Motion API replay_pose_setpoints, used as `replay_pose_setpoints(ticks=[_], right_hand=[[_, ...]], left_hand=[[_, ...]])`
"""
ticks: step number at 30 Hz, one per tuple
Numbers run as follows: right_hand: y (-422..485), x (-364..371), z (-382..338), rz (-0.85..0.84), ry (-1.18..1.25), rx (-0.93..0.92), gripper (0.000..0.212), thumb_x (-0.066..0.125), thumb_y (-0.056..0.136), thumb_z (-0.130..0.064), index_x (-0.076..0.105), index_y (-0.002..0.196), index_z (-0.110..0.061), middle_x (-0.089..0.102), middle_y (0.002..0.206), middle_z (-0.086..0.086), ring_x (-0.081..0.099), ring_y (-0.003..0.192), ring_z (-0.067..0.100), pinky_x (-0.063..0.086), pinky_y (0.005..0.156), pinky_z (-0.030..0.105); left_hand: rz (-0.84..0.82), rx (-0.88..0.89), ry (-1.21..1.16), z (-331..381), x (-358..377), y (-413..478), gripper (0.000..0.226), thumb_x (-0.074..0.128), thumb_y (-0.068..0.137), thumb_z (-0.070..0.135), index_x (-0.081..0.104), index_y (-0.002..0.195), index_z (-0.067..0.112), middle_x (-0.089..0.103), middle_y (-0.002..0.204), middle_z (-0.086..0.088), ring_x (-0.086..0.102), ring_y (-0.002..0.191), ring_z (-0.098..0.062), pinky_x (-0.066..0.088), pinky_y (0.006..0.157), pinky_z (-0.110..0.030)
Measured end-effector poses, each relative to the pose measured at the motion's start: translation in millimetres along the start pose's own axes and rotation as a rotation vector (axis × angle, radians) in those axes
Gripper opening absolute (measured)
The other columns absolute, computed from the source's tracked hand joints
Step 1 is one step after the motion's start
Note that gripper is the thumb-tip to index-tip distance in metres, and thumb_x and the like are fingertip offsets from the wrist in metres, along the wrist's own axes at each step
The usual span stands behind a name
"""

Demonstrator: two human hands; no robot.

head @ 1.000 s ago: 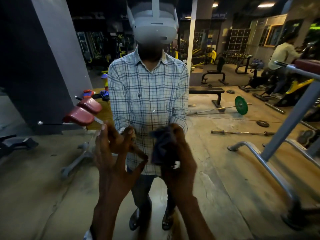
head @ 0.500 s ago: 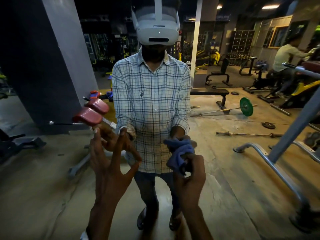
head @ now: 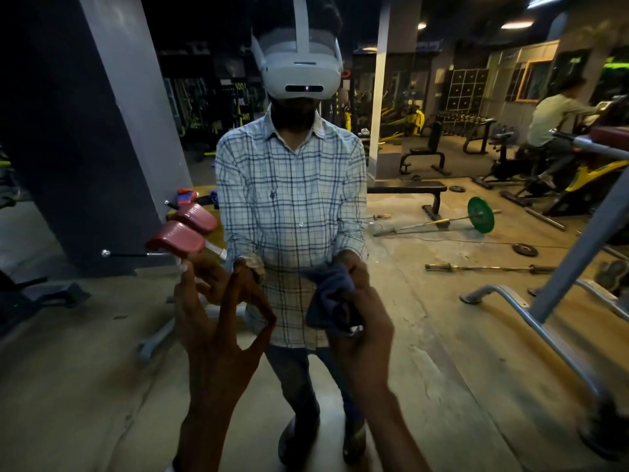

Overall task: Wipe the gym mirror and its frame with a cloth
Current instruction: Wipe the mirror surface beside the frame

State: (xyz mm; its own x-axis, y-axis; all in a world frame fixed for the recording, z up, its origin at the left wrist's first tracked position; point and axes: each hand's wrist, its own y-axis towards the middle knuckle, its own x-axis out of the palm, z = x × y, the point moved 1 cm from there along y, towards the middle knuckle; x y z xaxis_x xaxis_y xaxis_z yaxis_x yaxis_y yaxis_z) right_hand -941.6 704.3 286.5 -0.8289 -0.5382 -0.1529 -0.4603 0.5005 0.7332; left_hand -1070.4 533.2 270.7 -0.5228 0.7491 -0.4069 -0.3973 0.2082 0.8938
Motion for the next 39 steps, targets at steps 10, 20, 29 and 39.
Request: replay_pose_setpoints(ticks=[10, 20, 29, 39], right_hand=[[51.3, -2.6, -17.1, 0.612, 0.038, 0.019, 0.028, 0.08, 0.084, -0.001, 0.065, 0.106, -0.011, 0.062, 0.099, -0.011, 0.059, 0.095, -0.003, 0.051, 0.077, 0.027], [95.4, -38.8, -31.1, 0.69, 0.001, -0.054, 0.026, 0.074, 0.088, -0.02, 0.066, 0.112, -0.014, 0.066, 0.104, -0.003, 0.063, 0.097, 0.005, 0.056, 0.083, 0.028], [78.7, 51.6, -74.4, 0.052, -0.172, -0.436, 0.036, 0.082, 0.082, -0.003, 0.068, 0.114, -0.011, 0.065, 0.118, 0.006, 0.061, 0.114, 0.012, 0.05, 0.096, 0.025], [25.1, 55.9, -49.2, 0.241, 0.012, -0.244, 0.038, 0.072, 0.078, 0.015, 0.063, 0.102, -0.013, 0.056, 0.103, -0.014, 0.055, 0.097, -0.002, 0.046, 0.078, 0.019]], left_hand=[[0.149, 0.023, 0.009, -17.0, 5.1, 3.8, 0.096, 0.065, 0.09, 0.063, 0.014, 0.165, 0.03, 0.007, 0.169, -0.02, 0.026, 0.147, -0.046, 0.022, 0.12, -0.062], [-0.029, -0.014, -0.099, -16.7, -5.4, 4.8, 0.111, 0.073, 0.077, 0.06, 0.009, 0.165, 0.039, 0.017, 0.162, -0.035, 0.026, 0.148, -0.056, 0.033, 0.112, -0.069], [-0.102, -0.014, -0.104, -27.9, -6.6, -5.1, 0.092, 0.07, 0.079, 0.061, 0.037, 0.154, 0.02, 0.012, 0.165, -0.031, 0.024, 0.15, -0.053, 0.033, 0.115, -0.065], [-0.099, -0.031, -0.054, -39.8, -13.7, -11.7, 0.114, 0.098, 0.063, 0.039, 0.035, 0.156, 0.02, 0.01, 0.164, -0.03, 0.025, 0.149, -0.055, 0.037, 0.111, -0.066]])
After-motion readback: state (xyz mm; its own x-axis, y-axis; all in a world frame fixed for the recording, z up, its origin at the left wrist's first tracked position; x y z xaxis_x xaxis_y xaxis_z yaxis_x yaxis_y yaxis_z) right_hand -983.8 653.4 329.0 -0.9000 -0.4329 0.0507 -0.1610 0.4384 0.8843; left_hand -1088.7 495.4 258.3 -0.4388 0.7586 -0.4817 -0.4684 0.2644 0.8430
